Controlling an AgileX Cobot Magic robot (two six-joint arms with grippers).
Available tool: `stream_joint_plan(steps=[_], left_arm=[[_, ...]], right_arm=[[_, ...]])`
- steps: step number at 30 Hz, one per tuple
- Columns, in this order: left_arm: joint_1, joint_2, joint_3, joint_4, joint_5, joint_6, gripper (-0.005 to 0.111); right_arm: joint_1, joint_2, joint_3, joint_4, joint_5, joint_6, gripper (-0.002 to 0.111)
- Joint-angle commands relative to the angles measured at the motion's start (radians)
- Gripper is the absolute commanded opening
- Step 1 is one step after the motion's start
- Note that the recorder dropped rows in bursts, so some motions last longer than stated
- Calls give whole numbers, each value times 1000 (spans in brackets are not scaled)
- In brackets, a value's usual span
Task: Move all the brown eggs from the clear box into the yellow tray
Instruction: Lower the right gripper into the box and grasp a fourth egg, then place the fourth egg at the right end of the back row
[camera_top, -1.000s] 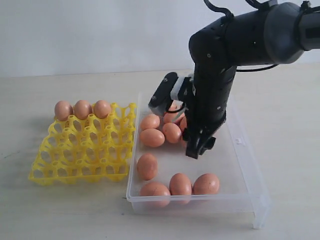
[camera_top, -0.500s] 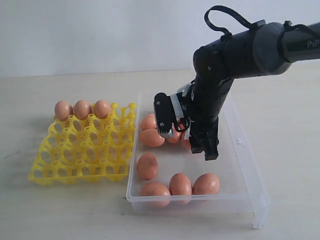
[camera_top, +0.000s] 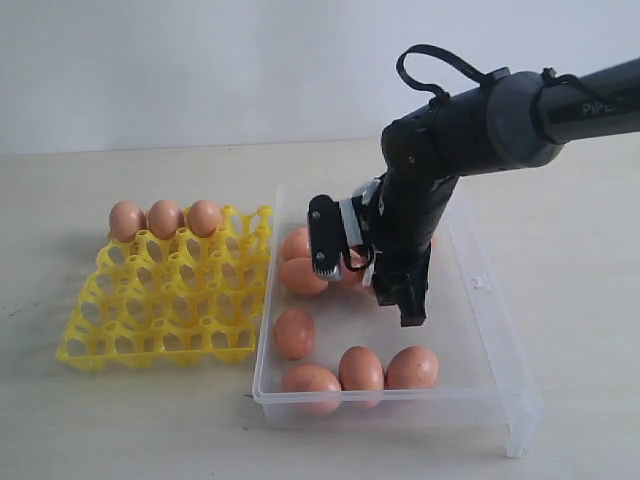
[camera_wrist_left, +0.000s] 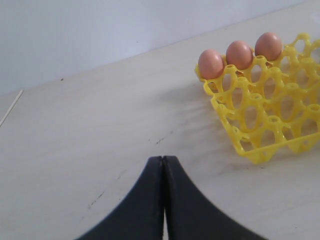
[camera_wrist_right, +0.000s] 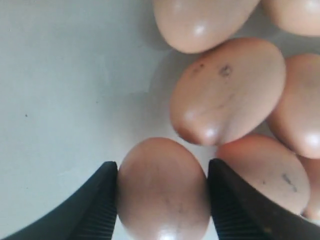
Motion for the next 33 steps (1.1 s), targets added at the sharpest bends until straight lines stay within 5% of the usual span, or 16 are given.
stream_joint_plan(steps=[1, 10, 18, 22, 33], left_arm=[[-2, -6, -4, 0, -8, -4, 0], [-2, -6, -4, 0, -8, -4, 0], [-2, -6, -4, 0, -8, -4, 0], [-2, -6, -4, 0, -8, -4, 0], [-2, -6, -4, 0, -8, -4, 0]], right_arm=[[7, -117, 3, 81, -127, 268, 0], [53, -114, 3, 106, -705, 958, 0], [65, 50, -2, -277, -1012, 1518, 0], [65, 122, -22, -317, -1127, 1577, 0], [59, 253, -171, -317, -1074, 1585, 0]])
